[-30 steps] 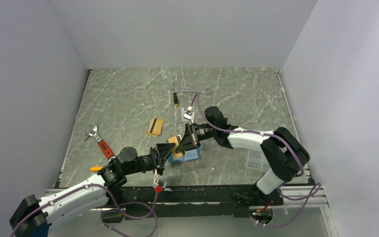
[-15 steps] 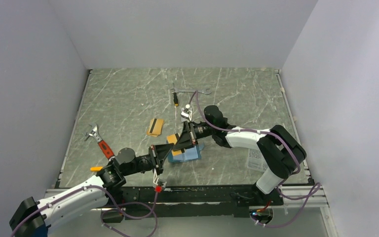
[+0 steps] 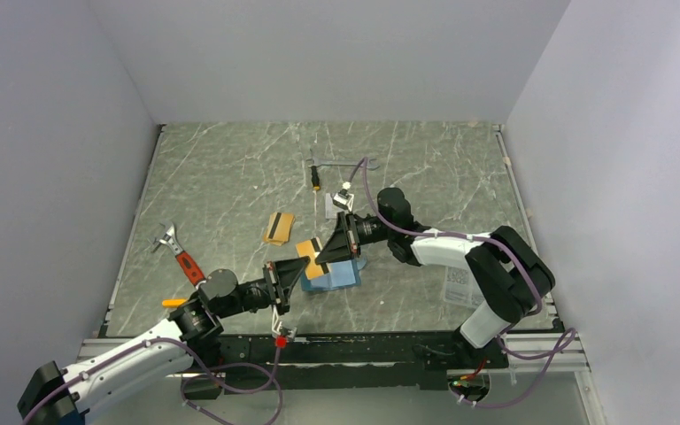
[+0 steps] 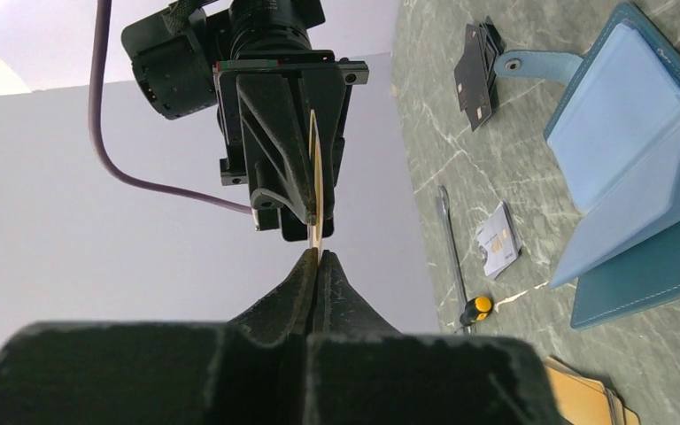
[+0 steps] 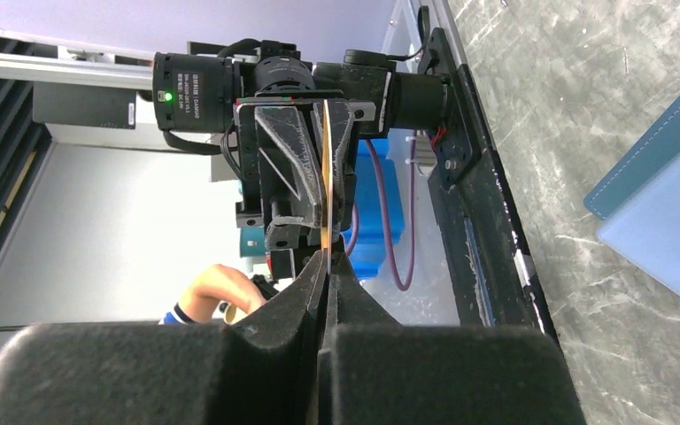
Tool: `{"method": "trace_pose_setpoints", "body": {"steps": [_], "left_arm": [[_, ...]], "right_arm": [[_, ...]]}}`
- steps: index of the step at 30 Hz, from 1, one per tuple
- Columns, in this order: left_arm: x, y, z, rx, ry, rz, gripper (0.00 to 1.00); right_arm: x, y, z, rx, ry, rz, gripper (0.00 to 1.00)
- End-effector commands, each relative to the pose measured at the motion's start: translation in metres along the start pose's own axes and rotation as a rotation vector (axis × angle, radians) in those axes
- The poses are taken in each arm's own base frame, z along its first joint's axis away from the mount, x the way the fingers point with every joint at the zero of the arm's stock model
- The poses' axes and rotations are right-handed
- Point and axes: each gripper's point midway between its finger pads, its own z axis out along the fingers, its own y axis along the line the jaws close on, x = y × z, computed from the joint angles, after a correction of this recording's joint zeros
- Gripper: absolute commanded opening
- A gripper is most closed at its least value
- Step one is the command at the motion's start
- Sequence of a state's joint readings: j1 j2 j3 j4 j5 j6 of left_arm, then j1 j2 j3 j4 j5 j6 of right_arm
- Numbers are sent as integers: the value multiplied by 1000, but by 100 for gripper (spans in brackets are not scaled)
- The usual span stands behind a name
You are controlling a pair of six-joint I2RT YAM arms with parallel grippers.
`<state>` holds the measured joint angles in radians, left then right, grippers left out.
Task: Put the credit cards into the card holder
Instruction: Insert the credit card into the card holder.
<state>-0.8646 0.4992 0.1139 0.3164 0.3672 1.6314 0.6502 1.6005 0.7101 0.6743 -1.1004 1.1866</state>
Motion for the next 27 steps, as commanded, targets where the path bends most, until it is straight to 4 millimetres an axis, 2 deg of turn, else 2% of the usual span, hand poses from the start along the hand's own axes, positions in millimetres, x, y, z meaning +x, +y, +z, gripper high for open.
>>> {"method": "trace_pose_setpoints", "body": {"steps": [1,3,4,6,7,10,12,15,19,22,24,25,27], "left_arm": [[-5,16,-1,-53,-23,45,5],[-4,9,-1,-13,-19,22,32],[-3,5,-1,12,-13,-6,41],[2,-4,-2,86,16,-110,57],[4,-8,-3,129,35,-186,62],[13,-29,-7,273,151,-525,64],[15,-44,-12,379,260,-760,60],[13,-56,-11,428,366,-1006,56],[16,-68,-10,413,492,-1214,56],[23,-79,-16,401,633,-1402,60],[31,-82,-19,389,709,-1519,62],[40,-81,-19,330,753,-1578,65],[46,-76,-15,302,759,-1735,67]], "right_arm": [[-11,4,-2,-16,-63,-42,0],[-9,-1,-3,-1,-67,-33,0],[-9,-5,-4,13,-68,-29,0],[-6,-21,-8,63,-75,-5,0],[-4,-32,-11,95,-79,11,0],[3,-73,-21,228,-82,58,0],[10,-98,-25,323,-73,74,0],[17,-118,-28,383,-63,97,0],[22,-135,-32,444,-53,105,0],[25,-144,-36,486,-40,103,0],[25,-147,-36,492,-35,102,0],[25,-147,-35,487,-34,99,0],[24,-147,-34,475,-30,103,0]]}}
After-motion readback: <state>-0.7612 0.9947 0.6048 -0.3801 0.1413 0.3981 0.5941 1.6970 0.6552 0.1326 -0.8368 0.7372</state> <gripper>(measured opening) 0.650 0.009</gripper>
